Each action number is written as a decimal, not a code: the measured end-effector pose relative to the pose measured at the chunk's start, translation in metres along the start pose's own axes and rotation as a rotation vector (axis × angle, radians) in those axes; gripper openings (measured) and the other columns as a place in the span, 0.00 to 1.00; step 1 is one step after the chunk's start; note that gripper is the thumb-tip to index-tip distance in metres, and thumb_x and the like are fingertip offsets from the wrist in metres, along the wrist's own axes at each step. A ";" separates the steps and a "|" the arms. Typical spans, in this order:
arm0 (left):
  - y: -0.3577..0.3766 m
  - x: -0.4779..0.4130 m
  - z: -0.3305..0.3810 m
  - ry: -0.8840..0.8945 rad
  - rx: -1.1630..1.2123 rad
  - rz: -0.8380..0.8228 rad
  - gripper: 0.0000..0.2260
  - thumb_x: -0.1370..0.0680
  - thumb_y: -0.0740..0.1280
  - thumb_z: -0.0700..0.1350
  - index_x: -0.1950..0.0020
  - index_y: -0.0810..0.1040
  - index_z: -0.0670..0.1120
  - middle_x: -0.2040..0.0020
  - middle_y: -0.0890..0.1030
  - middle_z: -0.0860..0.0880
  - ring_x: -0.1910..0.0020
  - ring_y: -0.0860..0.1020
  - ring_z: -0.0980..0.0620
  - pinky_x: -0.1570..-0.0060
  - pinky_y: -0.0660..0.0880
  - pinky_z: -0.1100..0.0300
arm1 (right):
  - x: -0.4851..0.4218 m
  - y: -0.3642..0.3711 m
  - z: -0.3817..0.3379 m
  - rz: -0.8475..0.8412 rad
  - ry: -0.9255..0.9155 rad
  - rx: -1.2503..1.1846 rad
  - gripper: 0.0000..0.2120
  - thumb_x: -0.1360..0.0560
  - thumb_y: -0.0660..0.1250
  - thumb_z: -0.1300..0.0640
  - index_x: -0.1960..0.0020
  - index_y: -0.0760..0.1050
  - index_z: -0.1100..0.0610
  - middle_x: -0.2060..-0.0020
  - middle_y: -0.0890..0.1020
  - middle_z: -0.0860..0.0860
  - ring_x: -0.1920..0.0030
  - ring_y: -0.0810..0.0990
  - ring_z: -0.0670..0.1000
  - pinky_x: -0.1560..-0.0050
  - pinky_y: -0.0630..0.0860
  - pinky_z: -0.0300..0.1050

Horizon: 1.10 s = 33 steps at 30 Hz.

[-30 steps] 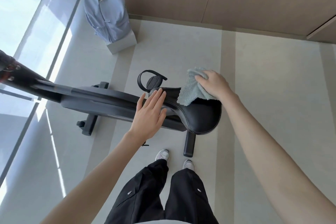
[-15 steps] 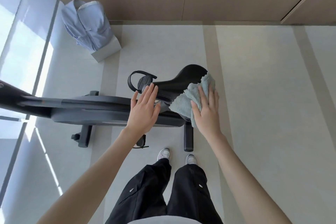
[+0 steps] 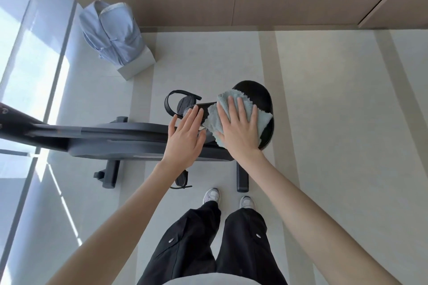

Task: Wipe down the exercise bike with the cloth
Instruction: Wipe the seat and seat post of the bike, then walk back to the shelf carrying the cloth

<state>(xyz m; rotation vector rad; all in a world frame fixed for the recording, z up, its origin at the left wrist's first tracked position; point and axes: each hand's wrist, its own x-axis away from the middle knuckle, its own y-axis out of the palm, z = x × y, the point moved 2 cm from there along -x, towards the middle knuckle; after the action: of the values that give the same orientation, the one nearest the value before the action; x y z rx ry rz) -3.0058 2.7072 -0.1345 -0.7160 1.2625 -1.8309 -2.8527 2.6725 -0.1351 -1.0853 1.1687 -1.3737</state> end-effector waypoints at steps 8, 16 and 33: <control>-0.005 0.001 0.002 0.013 -0.023 -0.013 0.22 0.17 0.51 0.48 0.23 0.57 0.45 0.23 0.57 0.49 0.24 0.54 0.53 0.27 0.41 0.51 | 0.038 0.007 0.033 0.035 -0.079 -0.054 0.44 0.36 0.74 0.43 0.25 0.57 0.46 0.27 0.64 0.56 0.28 0.61 0.61 0.33 0.54 0.71; -0.013 -0.002 0.021 0.002 -0.023 -0.023 0.22 0.18 0.54 0.48 0.25 0.61 0.41 0.24 0.59 0.45 0.24 0.56 0.49 0.26 0.44 0.49 | 0.073 0.001 0.072 0.017 -0.169 -0.399 0.35 0.34 0.75 0.65 0.29 0.67 0.55 0.28 0.63 0.58 0.27 0.59 0.63 0.35 0.68 0.62; -0.022 -0.023 0.278 0.881 -0.011 -0.103 0.21 0.20 0.61 0.45 0.29 0.68 0.37 0.29 0.69 0.39 0.30 0.67 0.41 0.29 0.59 0.44 | 0.253 -0.074 0.225 0.129 0.862 -1.068 0.15 0.37 0.77 0.45 0.52 0.78 0.40 0.55 0.77 0.47 0.54 0.77 0.43 0.56 0.67 0.23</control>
<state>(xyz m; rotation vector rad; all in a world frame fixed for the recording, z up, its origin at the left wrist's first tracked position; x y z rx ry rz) -2.7786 2.5933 -0.0179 0.0757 1.7862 -2.3240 -2.6678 2.4016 -0.0237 -1.0519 2.7429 -1.0927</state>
